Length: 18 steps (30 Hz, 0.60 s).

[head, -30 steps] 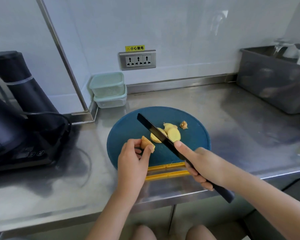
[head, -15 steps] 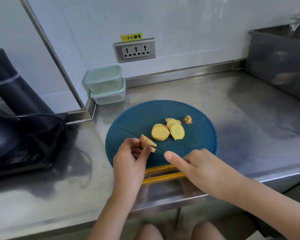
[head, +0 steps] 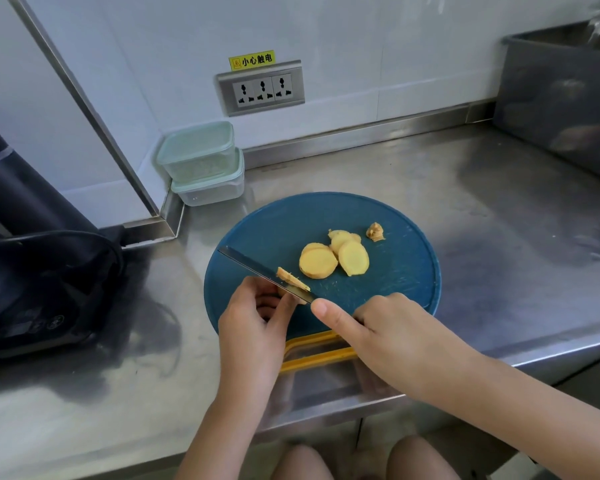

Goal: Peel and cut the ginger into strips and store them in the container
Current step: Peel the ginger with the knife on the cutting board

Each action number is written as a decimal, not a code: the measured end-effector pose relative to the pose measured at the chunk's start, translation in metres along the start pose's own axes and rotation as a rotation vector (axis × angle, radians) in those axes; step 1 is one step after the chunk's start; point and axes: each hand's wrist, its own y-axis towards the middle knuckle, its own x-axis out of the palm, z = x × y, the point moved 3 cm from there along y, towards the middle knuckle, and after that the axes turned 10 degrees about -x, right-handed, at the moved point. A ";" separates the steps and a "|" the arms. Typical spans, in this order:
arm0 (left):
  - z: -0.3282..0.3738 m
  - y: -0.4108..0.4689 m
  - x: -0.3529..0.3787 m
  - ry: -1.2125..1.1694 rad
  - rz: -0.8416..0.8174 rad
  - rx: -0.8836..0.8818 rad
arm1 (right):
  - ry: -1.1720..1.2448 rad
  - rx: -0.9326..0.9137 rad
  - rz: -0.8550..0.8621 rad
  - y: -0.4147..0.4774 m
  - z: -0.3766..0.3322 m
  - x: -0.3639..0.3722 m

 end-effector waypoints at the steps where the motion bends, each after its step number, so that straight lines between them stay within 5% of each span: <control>1: 0.000 0.000 0.000 0.001 0.000 0.000 | 0.000 0.004 0.000 0.001 0.000 0.000; 18: 0.001 -0.001 0.001 -0.001 0.003 -0.016 | -0.012 0.023 0.009 0.002 -0.003 0.003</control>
